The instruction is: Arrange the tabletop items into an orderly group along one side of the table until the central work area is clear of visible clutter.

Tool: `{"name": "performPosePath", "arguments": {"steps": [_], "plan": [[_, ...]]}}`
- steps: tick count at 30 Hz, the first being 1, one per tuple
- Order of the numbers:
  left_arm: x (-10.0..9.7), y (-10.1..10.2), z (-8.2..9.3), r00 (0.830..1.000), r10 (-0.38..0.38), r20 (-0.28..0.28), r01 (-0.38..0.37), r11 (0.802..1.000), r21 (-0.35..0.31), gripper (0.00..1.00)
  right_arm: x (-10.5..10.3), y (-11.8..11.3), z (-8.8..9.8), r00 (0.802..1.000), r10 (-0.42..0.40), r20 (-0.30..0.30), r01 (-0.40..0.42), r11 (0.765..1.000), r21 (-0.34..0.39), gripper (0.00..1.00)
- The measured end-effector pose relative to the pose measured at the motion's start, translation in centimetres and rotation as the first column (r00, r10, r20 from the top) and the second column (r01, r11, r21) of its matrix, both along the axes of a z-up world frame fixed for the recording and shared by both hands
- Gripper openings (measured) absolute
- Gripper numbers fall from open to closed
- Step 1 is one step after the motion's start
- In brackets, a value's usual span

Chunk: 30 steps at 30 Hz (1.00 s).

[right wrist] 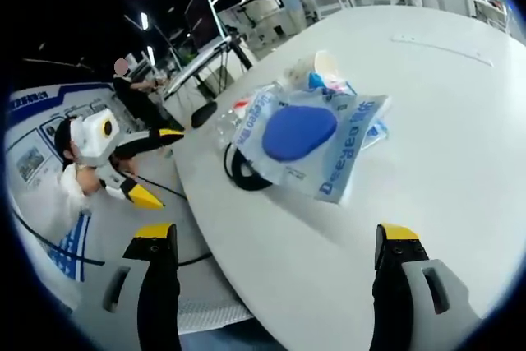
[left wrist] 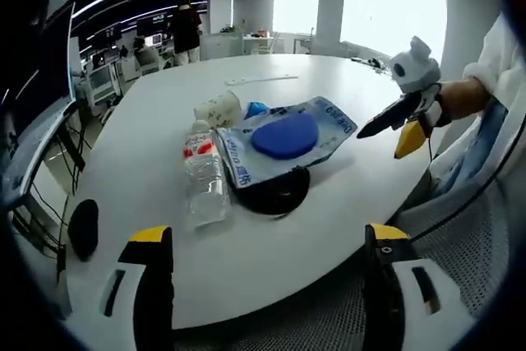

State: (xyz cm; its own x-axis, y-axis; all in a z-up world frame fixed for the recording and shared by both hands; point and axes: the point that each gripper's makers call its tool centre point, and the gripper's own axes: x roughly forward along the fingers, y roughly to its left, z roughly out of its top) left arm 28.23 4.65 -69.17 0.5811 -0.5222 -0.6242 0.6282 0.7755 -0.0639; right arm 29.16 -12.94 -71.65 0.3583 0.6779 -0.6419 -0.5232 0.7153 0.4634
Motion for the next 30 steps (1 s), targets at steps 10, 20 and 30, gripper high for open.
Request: {"name": "performPosePath", "arguments": {"steps": [10,20,30], "plan": [[1.2,-0.3,-0.3,0.999,0.003,0.033,-0.002,1.0,-0.01,0.98,0.4,0.2,0.4,1.0,-0.008,0.014,0.008,1.0,0.005,1.0],[1.5,0.3,-0.5,0.998,0.013,0.06,-0.016,0.999,0.05,0.98,0.6,-0.4,1.6,0.999,-0.036,0.027,0.035,0.999,0.021,1.0],[1.2,0.5,-1.2,0.999,0.001,0.042,-0.006,0.995,0.096,0.95,3.6,-0.5,4.4,0.996,-0.023,0.084,0.02,0.999,0.033,0.99]]}}
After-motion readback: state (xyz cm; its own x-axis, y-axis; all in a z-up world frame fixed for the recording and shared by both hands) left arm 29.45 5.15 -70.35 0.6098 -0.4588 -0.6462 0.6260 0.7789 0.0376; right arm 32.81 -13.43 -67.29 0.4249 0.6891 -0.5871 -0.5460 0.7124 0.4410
